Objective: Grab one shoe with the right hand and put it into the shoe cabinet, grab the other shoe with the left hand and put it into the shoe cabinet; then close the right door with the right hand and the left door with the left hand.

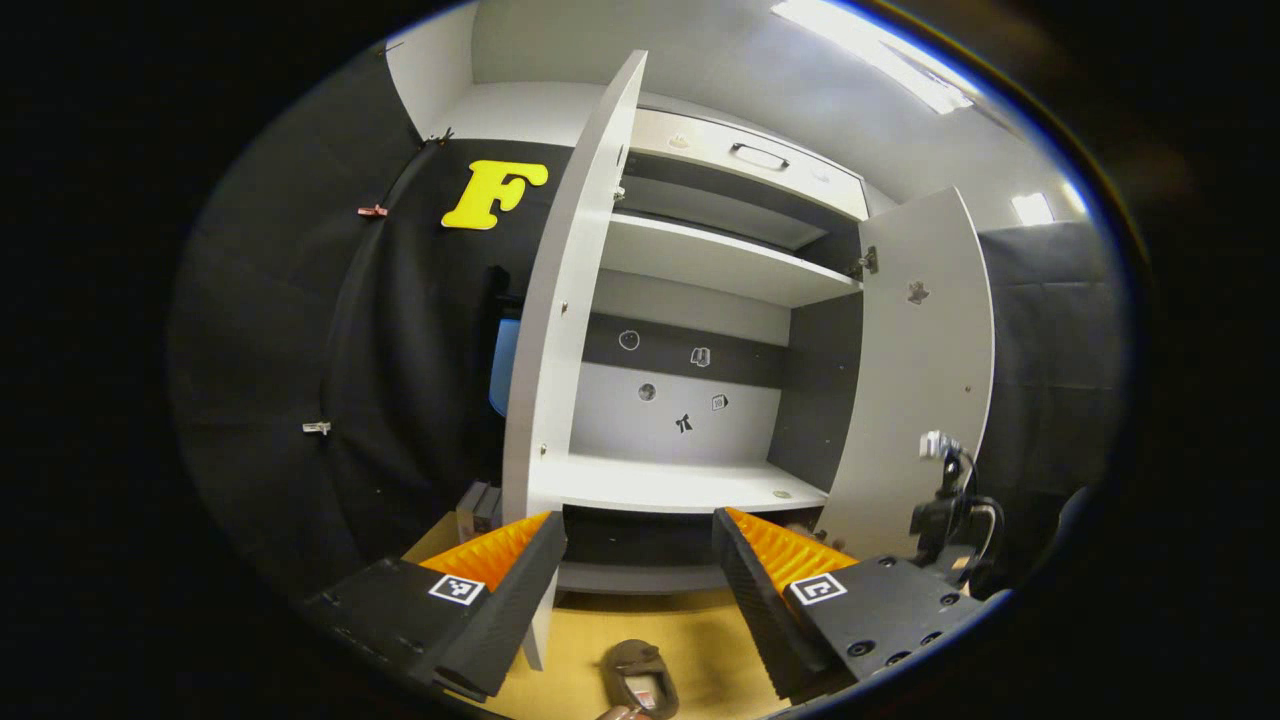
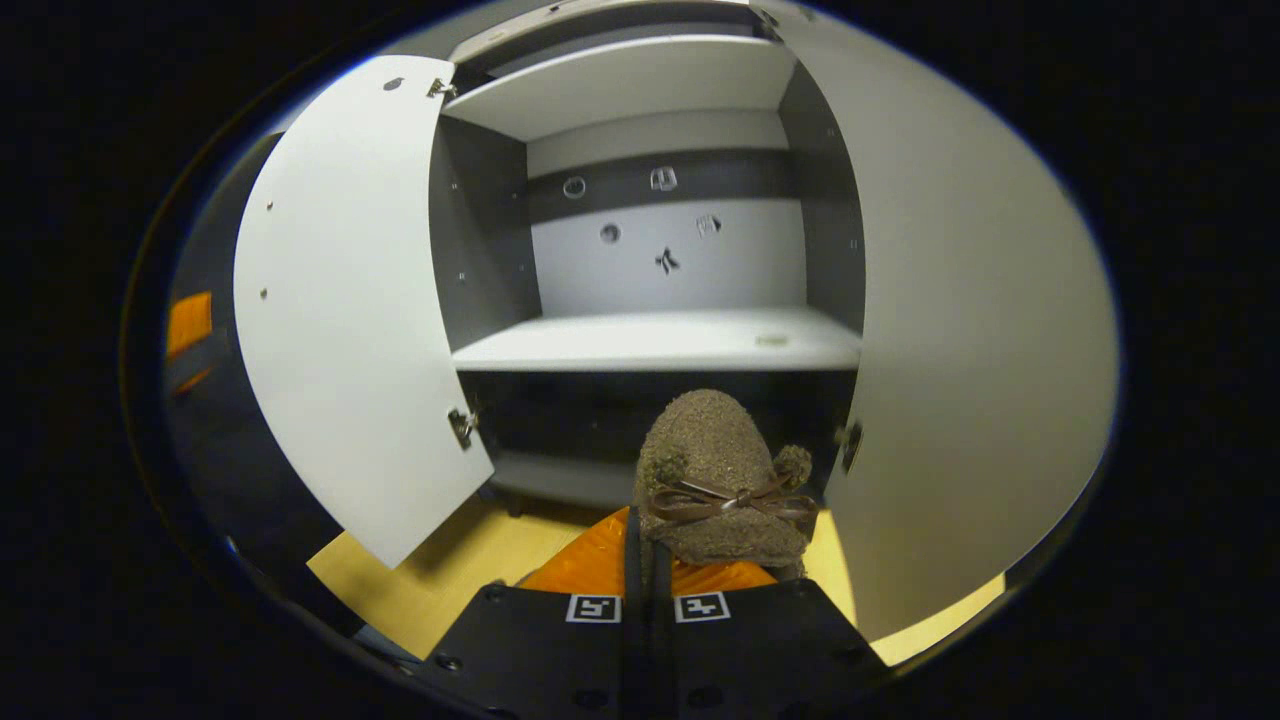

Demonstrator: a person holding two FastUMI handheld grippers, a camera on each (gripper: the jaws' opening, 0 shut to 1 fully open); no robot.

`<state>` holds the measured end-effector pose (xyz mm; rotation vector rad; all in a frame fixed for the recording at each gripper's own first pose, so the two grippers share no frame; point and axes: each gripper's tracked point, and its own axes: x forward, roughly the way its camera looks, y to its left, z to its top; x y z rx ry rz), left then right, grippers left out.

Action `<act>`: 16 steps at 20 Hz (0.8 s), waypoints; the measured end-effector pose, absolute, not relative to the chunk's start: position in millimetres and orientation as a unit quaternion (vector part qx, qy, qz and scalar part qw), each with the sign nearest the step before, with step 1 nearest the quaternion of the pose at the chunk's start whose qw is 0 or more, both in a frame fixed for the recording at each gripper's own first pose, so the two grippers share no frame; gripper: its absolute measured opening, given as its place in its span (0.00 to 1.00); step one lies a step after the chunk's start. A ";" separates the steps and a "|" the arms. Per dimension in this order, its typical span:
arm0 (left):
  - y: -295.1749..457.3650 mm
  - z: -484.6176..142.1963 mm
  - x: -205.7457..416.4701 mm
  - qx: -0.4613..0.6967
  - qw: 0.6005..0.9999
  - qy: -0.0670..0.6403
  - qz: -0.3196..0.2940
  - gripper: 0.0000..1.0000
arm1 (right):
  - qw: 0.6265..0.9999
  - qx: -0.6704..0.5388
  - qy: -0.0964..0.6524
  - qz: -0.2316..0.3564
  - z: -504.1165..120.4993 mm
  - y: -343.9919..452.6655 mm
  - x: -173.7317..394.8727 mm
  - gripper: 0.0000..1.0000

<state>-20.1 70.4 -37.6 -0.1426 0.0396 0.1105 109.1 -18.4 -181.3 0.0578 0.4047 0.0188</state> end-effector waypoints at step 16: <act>61.0 -65.7 -24.4 -0.079 0.994 0.055 0.054 0.95 | 0.982 0.015 0.181 -0.052 -124.5 -64.2 399.2 0.04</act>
